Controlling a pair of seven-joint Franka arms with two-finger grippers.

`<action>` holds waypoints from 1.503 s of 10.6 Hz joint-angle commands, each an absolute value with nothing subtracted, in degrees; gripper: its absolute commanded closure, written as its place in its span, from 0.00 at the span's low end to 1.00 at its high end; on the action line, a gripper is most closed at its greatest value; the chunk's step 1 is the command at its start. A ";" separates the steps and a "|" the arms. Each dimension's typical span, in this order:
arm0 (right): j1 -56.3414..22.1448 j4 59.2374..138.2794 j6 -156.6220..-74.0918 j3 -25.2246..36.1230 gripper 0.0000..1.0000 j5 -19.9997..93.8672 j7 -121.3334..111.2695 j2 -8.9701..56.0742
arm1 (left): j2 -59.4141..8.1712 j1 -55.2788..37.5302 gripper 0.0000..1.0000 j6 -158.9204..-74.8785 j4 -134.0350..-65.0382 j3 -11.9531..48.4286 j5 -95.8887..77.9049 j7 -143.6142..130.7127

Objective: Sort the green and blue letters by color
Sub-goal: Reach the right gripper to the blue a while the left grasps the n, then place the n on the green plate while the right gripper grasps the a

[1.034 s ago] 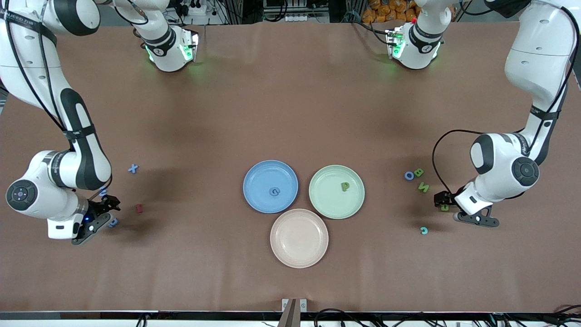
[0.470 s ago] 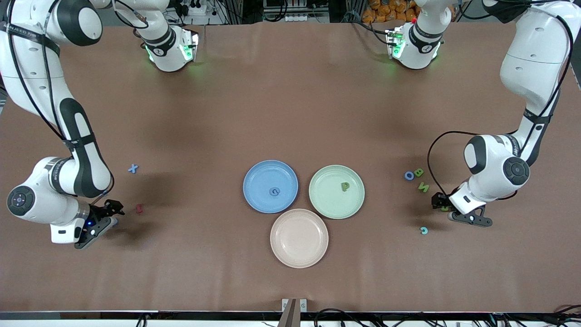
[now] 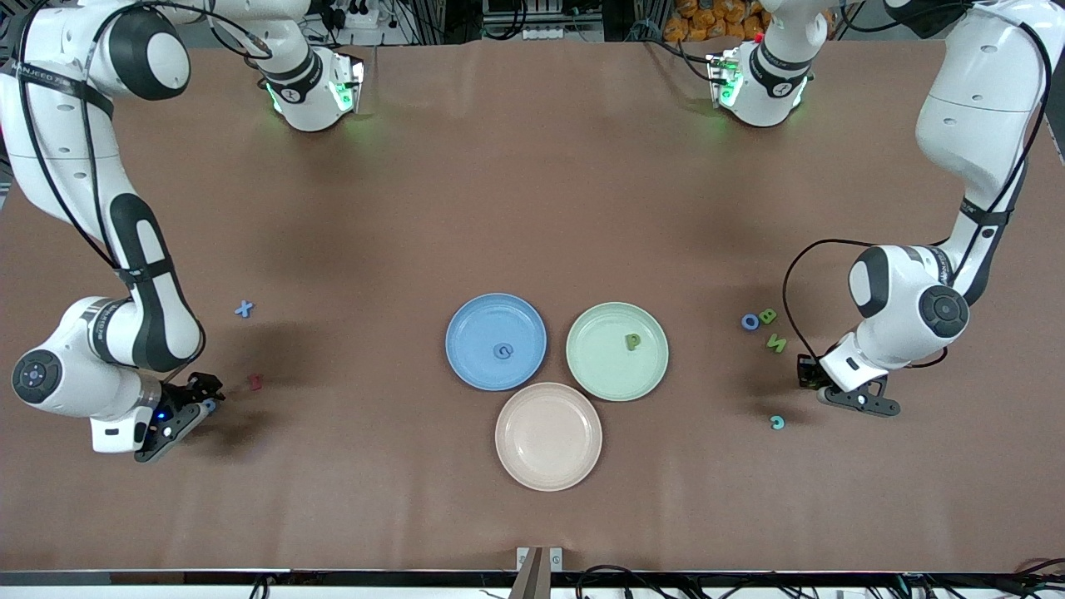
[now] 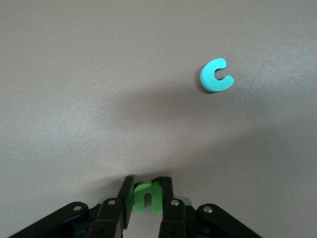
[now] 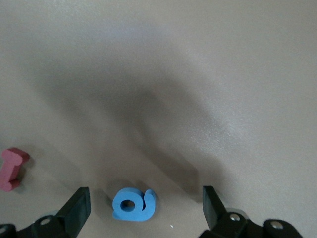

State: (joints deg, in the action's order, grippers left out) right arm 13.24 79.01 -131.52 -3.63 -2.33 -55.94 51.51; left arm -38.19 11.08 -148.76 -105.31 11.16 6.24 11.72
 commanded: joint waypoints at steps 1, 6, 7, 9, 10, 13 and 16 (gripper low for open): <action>14.33 76.99 -130.43 -4.83 0.00 -1.23 -57.66 52.38 | -38.50 10.81 1.00 -150.03 -105.65 10.55 8.53 12.22; 14.24 77.87 -129.29 -4.83 0.00 -1.32 -57.48 52.12 | -33.15 6.34 1.00 -142.31 -104.50 10.37 7.47 5.14; 14.15 78.57 -128.85 -4.83 0.00 -1.32 -57.31 51.86 | -32.35 4.33 1.00 -141.60 -104.50 10.37 6.69 1.10; 14.50 78.92 -128.15 -4.75 0.00 -1.32 -57.30 51.50 | -31.47 -1.02 1.00 -140.89 -104.41 10.37 4.23 -7.77; 14.59 78.93 -127.97 -4.75 0.00 -1.41 -57.57 51.50 | -31.55 -3.93 1.00 -140.63 -103.28 10.28 3.09 -12.87; 14.59 78.93 -128.06 -4.66 0.00 -1.41 -57.57 51.50 | -32.16 -12.98 1.00 -139.22 -100.47 10.11 2.37 -30.09; 14.24 78.84 -128.23 -4.66 1.00 -1.49 -57.22 51.50 | -33.57 -18.71 1.00 -139.22 -98.01 10.02 0.45 -40.67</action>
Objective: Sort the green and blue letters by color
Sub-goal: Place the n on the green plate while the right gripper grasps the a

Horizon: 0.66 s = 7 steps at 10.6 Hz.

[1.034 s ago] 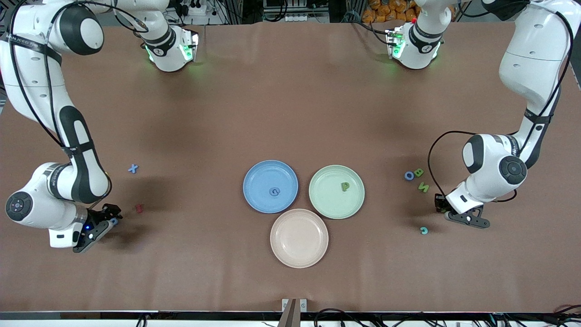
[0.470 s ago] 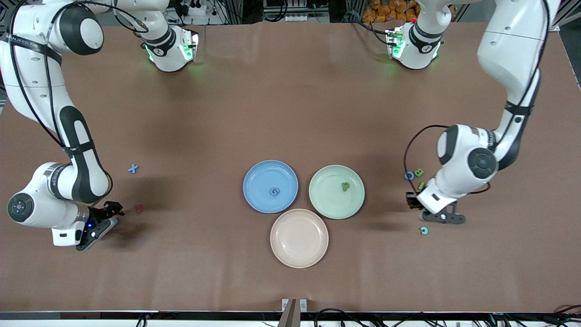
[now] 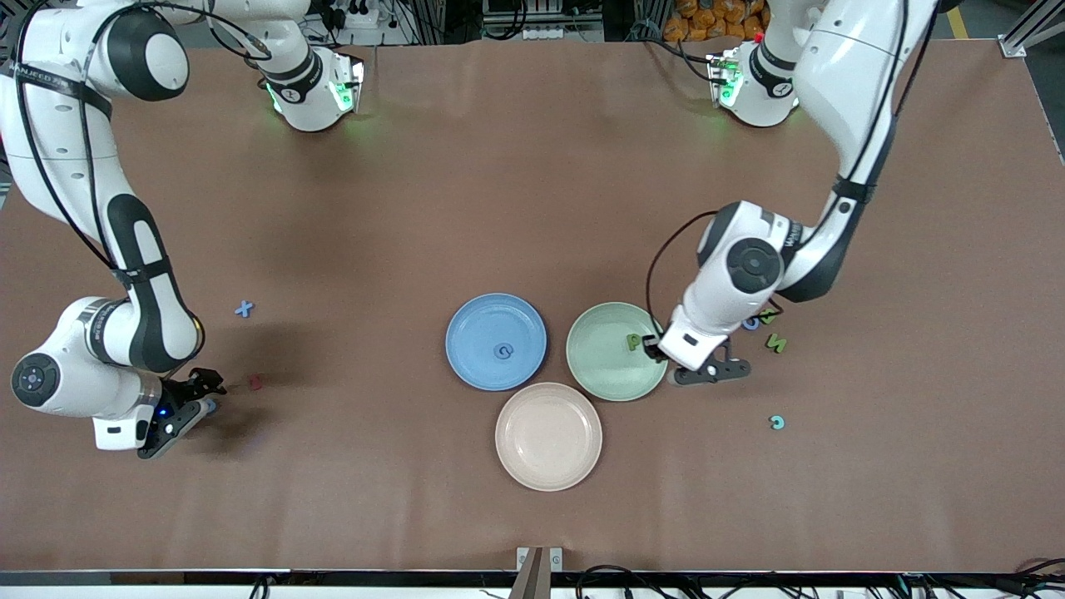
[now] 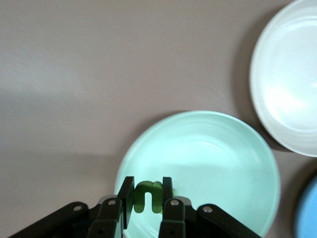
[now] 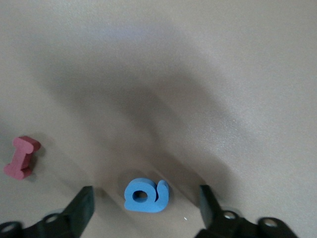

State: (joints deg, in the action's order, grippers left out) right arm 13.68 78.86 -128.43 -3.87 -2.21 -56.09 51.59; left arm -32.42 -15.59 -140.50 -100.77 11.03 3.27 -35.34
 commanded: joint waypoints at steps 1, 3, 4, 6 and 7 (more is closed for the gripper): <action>14.33 78.84 -128.15 -4.66 1.00 -1.49 -57.22 51.50 | -33.66 -19.85 1.00 -139.22 -97.74 10.02 -1.30 -42.87; 14.33 78.84 -127.97 -4.66 1.00 -1.41 -57.13 51.50 | -34.45 -20.83 0.08 -139.22 -96.95 9.93 -2.11 -45.96; 13.89 78.84 -127.97 -4.66 1.00 -1.49 -56.52 50.81 | -34.54 -20.74 0.00 -139.22 -97.03 9.93 -1.67 -45.62; 12.05 78.75 -125.18 -4.66 1.00 -1.67 -52.23 49.40 | -34.28 -20.31 0.00 -139.22 -97.38 9.84 -0.10 -44.92; 11.52 78.58 -122.02 -5.01 1.00 -1.50 -48.38 48.70 | -34.10 -19.43 0.00 -139.22 -97.56 9.84 2.96 -43.35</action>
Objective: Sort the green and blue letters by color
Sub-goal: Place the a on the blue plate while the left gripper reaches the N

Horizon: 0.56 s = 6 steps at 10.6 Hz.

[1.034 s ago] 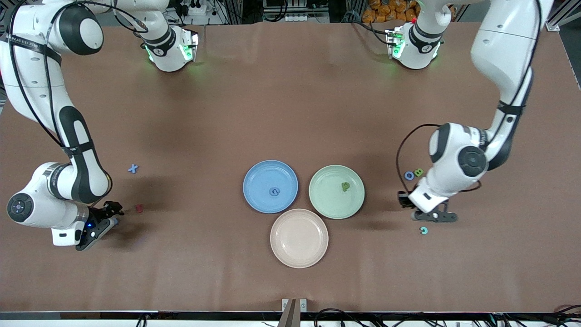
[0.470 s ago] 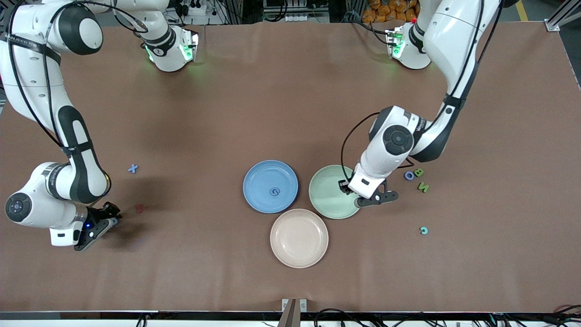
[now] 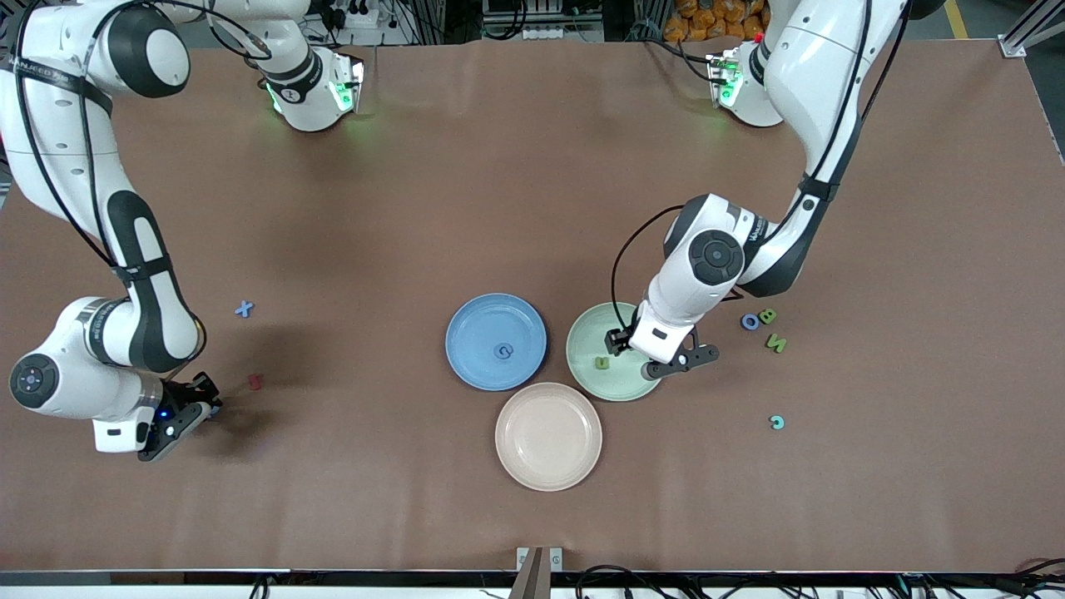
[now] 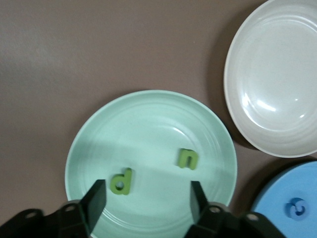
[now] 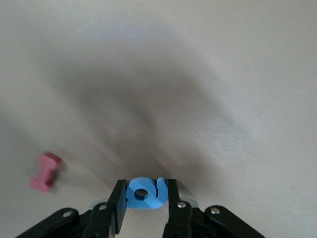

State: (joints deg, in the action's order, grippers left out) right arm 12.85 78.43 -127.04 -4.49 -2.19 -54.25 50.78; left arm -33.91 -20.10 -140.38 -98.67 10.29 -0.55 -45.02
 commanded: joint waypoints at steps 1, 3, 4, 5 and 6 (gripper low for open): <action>10.38 78.49 -118.16 -5.62 1.00 -1.41 -44.16 47.82 | -33.84 -17.25 0.00 -139.13 -98.34 9.93 5.25 -40.72; 7.66 78.31 -112.61 -6.67 1.00 -1.32 -35.64 45.63 | -32.87 -12.94 0.00 -138.78 -100.19 10.54 6.06 -32.39; 6.43 78.31 -110.24 -7.72 1.00 -1.32 -29.59 44.48 | -32.70 -10.57 0.00 -138.78 -101.07 10.72 6.06 -28.34; 5.98 78.31 -108.21 -10.34 1.00 -1.32 -23.79 43.60 | -32.61 -8.55 0.00 -138.69 -101.77 10.81 6.15 -24.21; 5.98 78.22 -106.80 -13.59 1.00 -1.32 -17.03 43.16 | -32.61 -5.74 0.00 -138.78 -102.65 11.59 6.15 -19.47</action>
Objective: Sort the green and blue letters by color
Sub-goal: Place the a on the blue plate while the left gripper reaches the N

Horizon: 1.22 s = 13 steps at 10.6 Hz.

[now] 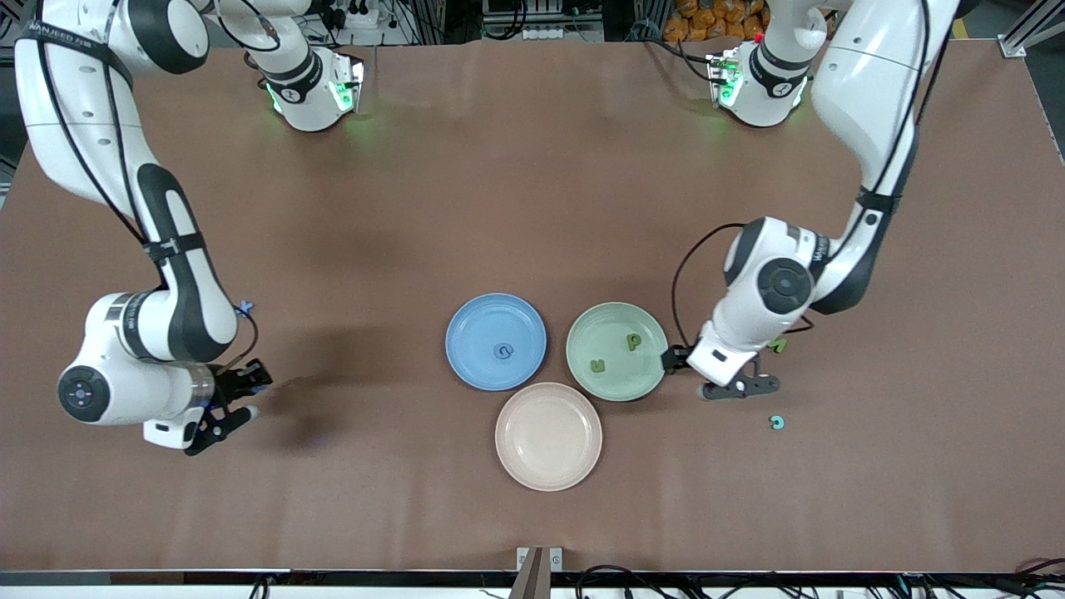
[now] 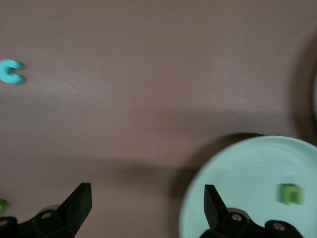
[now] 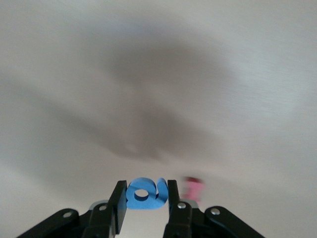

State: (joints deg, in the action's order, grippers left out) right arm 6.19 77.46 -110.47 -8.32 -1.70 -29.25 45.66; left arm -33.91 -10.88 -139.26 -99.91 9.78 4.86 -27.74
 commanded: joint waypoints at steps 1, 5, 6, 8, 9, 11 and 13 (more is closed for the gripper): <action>5.98 78.14 -106.27 -16.84 1.00 -1.32 -10.87 43.15 | -32.61 -2.93 0.00 -138.78 -103.53 12.38 6.41 -14.64; 5.72 78.13 -107.74 -27.40 1.00 -1.32 11.81 43.59 | -30.94 8.15 0.00 -139.57 -108.80 16.51 12.30 -3.09; 4.23 78.13 -110.19 -29.07 1.00 -1.32 18.83 43.77 | -30.85 10.52 0.00 -140.35 -109.94 17.31 12.48 -0.99; -1.03 78.05 -114.32 -29.27 1.00 -1.23 32.19 43.94 | -30.24 12.82 0.00 -143.85 -113.45 17.49 12.74 1.92; -3.58 78.13 -115.82 -29.18 1.00 -1.23 39.22 44.03 | -30.15 13.18 0.00 -146.57 -115.38 17.49 13.27 2.19; -6.76 78.57 -117.59 -28.92 0.36 -1.32 47.78 44.47 | -29.62 14.06 0.00 -149.41 -118.03 17.40 15.03 2.20; -7.21 78.75 -117.25 -28.83 0.00 -1.93 49.22 44.38 | -29.09 13.98 0.00 -150.11 -119.70 17.40 15.03 2.20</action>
State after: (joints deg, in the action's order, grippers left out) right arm -7.76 78.14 -116.92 -28.91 -1.42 46.88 44.50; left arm -32.10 12.99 -148.64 -115.69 16.57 13.57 1.93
